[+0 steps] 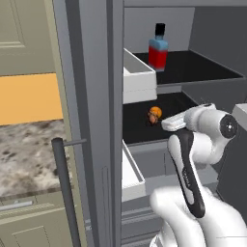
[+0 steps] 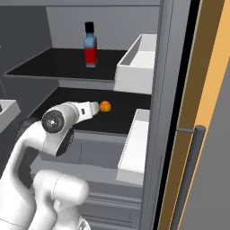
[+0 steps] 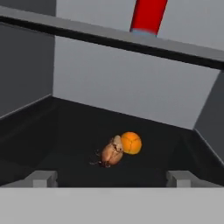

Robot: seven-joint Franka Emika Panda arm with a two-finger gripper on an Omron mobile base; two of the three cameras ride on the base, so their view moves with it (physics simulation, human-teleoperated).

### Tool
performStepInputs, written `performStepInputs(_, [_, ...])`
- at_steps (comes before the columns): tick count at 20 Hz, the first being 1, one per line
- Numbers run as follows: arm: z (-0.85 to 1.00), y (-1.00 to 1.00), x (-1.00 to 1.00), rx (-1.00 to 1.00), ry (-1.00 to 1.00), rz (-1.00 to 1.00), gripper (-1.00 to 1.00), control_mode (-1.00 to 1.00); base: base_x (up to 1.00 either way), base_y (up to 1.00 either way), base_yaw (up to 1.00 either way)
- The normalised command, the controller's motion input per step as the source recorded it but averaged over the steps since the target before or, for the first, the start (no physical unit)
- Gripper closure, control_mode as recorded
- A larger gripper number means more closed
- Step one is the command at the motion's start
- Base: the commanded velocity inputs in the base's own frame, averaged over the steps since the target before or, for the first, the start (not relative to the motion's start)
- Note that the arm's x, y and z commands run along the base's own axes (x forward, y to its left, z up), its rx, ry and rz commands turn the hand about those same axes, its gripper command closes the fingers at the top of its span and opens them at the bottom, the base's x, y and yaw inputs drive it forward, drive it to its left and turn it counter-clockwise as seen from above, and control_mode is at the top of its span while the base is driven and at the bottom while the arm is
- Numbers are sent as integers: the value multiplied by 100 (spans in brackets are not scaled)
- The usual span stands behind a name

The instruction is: Place the liquor on the top shelf of the fridge to keep it out of children's reach, and place the orange and potato on lower shelves for easy access.

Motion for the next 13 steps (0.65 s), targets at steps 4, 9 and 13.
performStepInputs(4, [57,-31,-100,-16,41,0,-100,-100,0,0,0])
performStepInputs(9, [4,-5,-100,-18,32,9,-100,-100,0,0,0])
performStepInputs(13, [-15,36,-100,-18,9,12,-100,-100,0,0,0])
